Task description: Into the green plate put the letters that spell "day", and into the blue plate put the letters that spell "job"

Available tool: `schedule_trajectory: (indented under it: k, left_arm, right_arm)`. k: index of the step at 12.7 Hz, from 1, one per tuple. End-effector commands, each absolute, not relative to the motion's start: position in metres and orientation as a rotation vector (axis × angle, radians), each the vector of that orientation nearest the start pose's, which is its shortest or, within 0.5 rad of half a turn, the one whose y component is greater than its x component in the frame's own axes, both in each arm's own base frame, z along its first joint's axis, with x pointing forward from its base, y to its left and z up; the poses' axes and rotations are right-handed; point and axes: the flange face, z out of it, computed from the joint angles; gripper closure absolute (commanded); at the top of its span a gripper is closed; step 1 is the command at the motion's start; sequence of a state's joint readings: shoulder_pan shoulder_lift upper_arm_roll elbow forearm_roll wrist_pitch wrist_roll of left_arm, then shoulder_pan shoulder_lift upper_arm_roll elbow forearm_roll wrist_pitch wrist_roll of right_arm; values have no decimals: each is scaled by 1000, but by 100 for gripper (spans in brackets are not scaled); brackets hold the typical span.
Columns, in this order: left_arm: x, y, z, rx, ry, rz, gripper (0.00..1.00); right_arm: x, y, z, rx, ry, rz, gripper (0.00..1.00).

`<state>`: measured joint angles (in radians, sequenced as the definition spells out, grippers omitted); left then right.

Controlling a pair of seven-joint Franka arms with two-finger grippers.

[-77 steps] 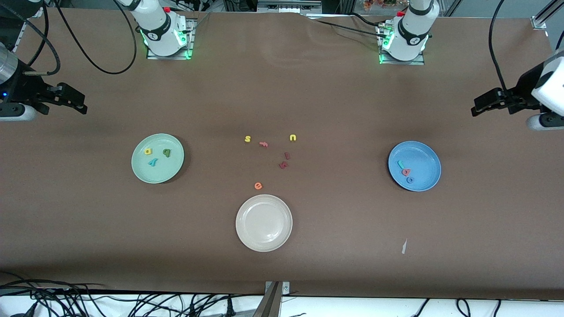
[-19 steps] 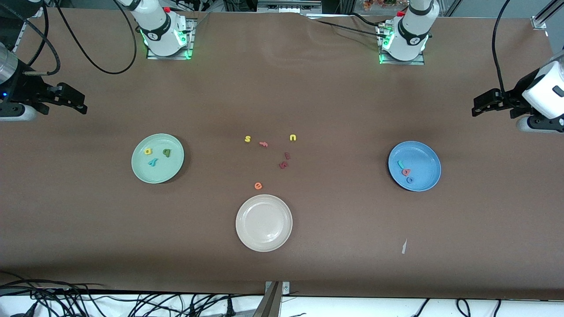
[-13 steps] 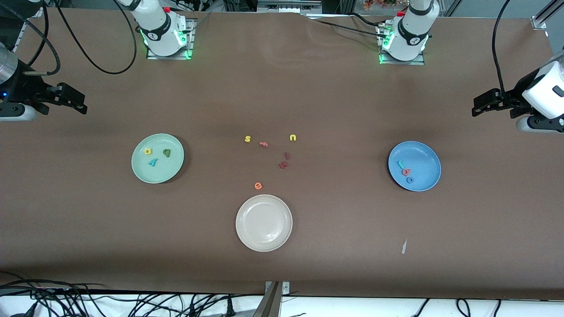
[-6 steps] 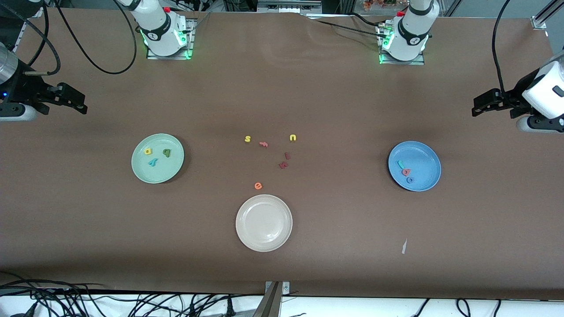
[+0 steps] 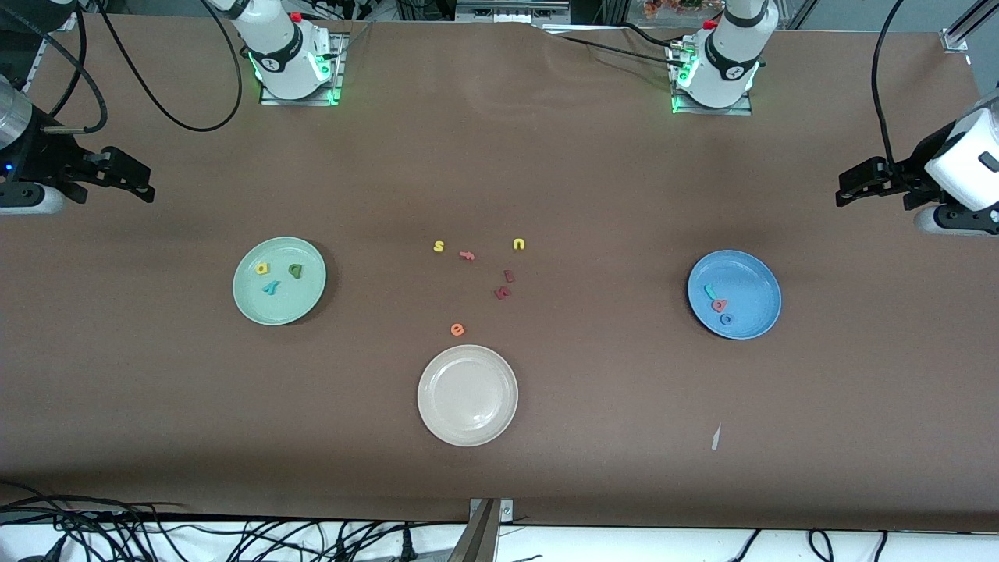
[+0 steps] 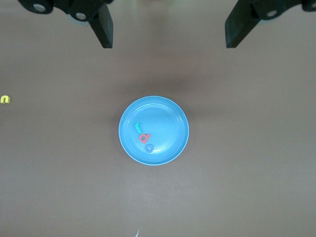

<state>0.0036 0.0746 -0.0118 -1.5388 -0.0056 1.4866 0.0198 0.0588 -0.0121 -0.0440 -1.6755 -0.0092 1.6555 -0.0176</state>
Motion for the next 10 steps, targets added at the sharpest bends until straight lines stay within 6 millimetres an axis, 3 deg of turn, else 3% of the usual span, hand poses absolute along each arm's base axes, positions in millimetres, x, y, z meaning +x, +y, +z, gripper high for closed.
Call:
schedule_trajectory:
  k: [1,10]
  left_arm:
    - [566,-4,593,-3132,74,185,0]
    - [566,-4,593,-3132,74,185,0]
  right_arm:
    - [552,8,591,-3151,-47,22,0]
    - [552,9,594,-3154,-60,10,0]
